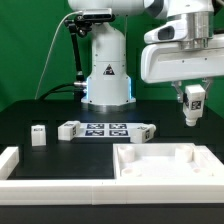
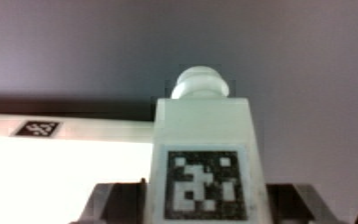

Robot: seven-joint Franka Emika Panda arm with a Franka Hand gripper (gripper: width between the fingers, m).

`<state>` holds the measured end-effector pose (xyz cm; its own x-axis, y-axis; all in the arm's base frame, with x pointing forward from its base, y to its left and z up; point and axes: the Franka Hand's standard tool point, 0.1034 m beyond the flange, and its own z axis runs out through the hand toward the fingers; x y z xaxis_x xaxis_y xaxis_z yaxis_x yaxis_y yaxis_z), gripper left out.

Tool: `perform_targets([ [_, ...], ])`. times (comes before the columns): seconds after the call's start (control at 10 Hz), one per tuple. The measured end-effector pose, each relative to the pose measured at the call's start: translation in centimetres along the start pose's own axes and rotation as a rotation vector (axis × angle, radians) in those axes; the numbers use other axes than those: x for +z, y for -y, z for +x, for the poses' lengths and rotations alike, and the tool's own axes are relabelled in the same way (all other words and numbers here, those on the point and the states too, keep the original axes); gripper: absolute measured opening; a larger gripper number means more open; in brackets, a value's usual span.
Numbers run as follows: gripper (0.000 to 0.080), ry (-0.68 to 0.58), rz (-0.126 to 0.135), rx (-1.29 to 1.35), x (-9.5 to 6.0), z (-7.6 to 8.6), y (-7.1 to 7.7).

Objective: Assemble one leg

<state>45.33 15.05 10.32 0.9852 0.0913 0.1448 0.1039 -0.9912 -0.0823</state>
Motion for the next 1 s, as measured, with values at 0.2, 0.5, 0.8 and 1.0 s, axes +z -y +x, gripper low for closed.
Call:
perform_targets([
  [0.2,0.0291,0.021,-0.002,-0.001,0.1,-0.2,-0.1],
  [0.5,0.0291,-0.002,-0.002,-0.125,0.5,1.8,-1.4],
  [0.8,0.0291,-0.022,0.001,-0.194,0.6,4.4,-2.0],
  [1.0,0.0291,-0.021,0.001,-0.194,0.7,4.3,-2.0],
])
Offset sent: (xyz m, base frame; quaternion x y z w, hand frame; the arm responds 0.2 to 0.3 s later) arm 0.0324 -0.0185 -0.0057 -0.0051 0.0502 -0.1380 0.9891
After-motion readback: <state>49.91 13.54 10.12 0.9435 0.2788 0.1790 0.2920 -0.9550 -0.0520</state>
